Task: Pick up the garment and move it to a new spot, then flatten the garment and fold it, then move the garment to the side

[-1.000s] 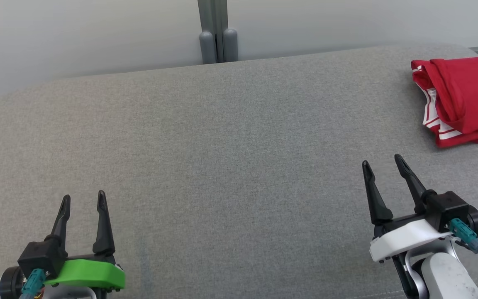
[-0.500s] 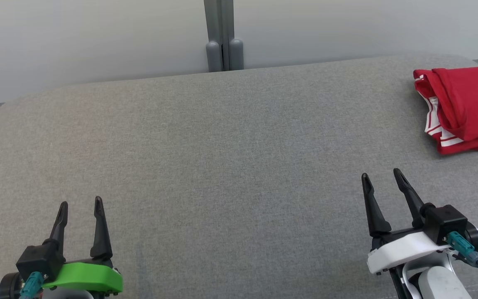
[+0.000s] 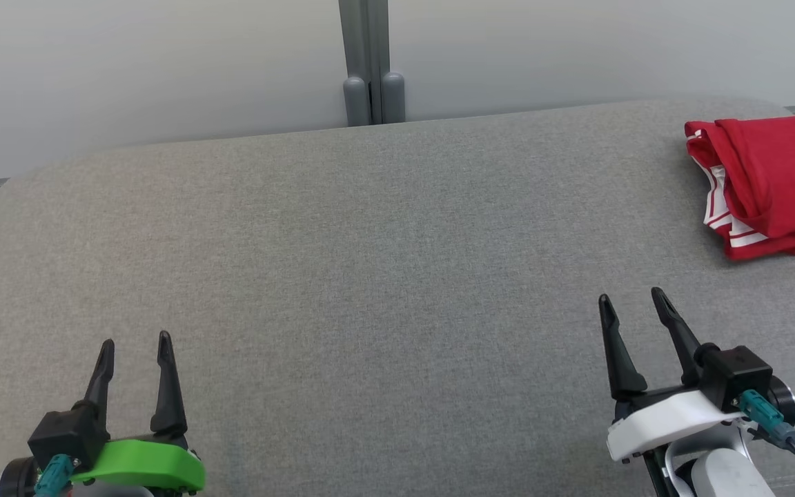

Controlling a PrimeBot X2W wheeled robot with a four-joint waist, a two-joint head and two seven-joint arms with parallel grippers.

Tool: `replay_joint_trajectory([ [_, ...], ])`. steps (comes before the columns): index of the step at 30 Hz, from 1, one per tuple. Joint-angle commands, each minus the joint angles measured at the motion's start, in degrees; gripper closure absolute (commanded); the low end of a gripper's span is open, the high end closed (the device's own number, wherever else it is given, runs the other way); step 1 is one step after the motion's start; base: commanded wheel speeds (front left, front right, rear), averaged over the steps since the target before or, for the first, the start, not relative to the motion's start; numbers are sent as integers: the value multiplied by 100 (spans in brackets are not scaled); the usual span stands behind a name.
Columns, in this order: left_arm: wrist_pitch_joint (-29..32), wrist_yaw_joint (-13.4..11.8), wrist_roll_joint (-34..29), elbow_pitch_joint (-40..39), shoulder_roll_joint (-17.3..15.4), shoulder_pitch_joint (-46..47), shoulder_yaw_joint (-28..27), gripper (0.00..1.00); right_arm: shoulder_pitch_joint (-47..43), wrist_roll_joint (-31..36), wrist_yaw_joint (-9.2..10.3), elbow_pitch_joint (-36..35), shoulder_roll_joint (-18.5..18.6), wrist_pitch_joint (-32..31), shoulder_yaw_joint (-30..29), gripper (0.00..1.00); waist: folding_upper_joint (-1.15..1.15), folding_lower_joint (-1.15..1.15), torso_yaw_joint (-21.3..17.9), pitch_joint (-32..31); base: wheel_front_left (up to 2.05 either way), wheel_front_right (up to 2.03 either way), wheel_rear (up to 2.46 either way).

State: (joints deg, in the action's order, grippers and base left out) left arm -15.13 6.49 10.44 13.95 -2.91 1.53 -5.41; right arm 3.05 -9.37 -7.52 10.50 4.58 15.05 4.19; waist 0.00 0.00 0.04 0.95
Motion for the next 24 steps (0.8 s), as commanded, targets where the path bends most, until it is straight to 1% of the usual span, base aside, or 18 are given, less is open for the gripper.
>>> replay_joint_trajectory([
  [1, 1, 0, 3, 20, 2, 2, 0, 100, -5, -4, 0, 18, -6, 0, 3, 100, 0, 0, 0, -4, 0, 0, 0],
  [6, 33, 1, 70, 264, 51, -23, -12, 100, -122, -90, -1, 224, -37, -23, 20, 100, 0, 0, -1, -6, 0, 0, 0],
  [17, 361, 16, 1275, 234, 42, 67, -38, 100, -52, -1343, 0, 237, -27, -310, -106, 100, 0, 0, -1, -12, 0, 0, 0],
  [18, 409, 19, 1479, 220, 41, 76, -35, 100, -39, -1551, 0, 240, -25, -358, -128, 100, 0, 0, -1, -14, 0, 0, 0],
  [24, 550, 27, 2056, 188, 36, 108, -33, 100, -3, -2145, 0, 247, -24, -498, -192, 100, 0, 0, -2, -17, 0, 0, 0],
])
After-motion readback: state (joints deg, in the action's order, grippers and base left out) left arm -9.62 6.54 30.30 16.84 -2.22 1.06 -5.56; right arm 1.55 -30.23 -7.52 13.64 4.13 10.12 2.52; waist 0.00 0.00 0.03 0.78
